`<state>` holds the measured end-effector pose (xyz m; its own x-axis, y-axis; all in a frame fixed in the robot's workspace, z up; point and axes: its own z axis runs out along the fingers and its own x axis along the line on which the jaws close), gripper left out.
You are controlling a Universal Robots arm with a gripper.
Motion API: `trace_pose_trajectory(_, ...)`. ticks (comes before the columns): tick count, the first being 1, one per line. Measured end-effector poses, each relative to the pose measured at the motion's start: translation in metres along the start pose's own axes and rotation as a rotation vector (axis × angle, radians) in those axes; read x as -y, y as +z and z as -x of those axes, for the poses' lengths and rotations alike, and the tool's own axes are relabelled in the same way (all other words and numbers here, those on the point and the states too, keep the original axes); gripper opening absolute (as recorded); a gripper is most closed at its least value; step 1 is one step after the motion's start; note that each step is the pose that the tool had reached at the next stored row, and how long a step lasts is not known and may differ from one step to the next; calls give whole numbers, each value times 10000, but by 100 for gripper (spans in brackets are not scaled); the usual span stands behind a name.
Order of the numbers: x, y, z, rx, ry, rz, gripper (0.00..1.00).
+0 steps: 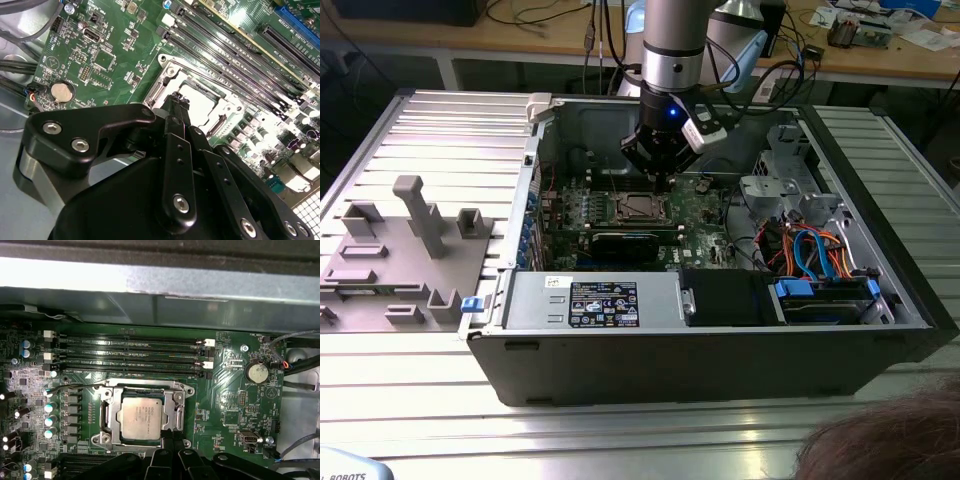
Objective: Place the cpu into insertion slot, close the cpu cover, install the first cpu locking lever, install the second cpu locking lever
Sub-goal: 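Install the first cpu locking lever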
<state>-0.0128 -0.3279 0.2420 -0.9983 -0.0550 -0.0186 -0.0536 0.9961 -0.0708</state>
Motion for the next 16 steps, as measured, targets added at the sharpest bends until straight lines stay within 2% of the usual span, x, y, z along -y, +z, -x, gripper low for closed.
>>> trace_pose_trajectory(16, 0, 0, 0, 17, -243, 5, 11)
